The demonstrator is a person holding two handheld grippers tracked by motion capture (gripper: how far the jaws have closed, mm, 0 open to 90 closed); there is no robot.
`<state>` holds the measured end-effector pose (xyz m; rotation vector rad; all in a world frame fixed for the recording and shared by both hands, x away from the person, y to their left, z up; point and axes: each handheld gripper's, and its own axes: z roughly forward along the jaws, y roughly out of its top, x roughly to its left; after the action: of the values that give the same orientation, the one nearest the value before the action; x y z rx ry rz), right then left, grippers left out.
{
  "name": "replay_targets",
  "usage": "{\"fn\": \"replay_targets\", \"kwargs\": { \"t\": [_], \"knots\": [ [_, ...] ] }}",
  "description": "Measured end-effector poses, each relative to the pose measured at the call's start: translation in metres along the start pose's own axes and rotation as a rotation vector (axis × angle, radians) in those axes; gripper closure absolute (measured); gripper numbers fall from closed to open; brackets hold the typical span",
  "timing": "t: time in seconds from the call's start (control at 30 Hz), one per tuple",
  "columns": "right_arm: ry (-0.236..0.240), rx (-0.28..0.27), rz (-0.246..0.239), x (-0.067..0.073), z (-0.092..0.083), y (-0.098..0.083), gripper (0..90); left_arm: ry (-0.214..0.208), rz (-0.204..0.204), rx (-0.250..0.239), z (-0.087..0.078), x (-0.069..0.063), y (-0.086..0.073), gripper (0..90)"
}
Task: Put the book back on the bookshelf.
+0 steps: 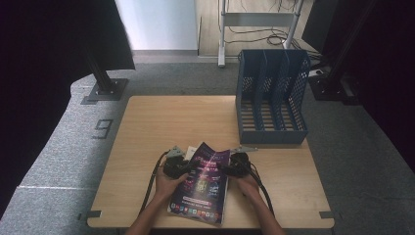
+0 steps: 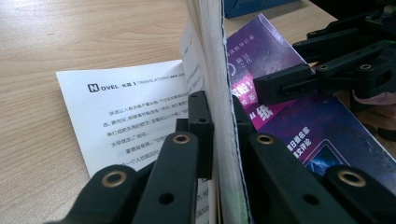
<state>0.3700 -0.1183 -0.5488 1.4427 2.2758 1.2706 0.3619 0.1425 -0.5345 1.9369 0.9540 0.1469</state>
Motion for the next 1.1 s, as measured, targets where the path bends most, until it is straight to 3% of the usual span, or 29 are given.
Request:
{"fn": "replay_targets", "kwargs": {
  "t": [0.47, 0.73, 0.9, 1.1],
  "knots": [
    [0.035, -0.015, 0.000, -0.001, -0.010, 0.002, 62.3, -0.012, 0.013, -0.022, -0.006, -0.003, 0.002, 85.2],
    [0.041, -0.055, -0.017, 0.003, -0.022, 0.005, 64.3, -0.037, 0.012, -0.062, -0.014, -0.004, 0.006, 84.8],
    [0.031, -0.110, -0.063, 0.009, -0.031, 0.007, 64.5, -0.050, 0.042, -0.101, -0.024, -0.008, 0.012, 84.5],
    [0.038, -0.144, -0.079, 0.012, -0.041, 0.011, 65.1, -0.053, 0.059, -0.125, -0.031, -0.013, 0.016, 84.6]
  ]
}}
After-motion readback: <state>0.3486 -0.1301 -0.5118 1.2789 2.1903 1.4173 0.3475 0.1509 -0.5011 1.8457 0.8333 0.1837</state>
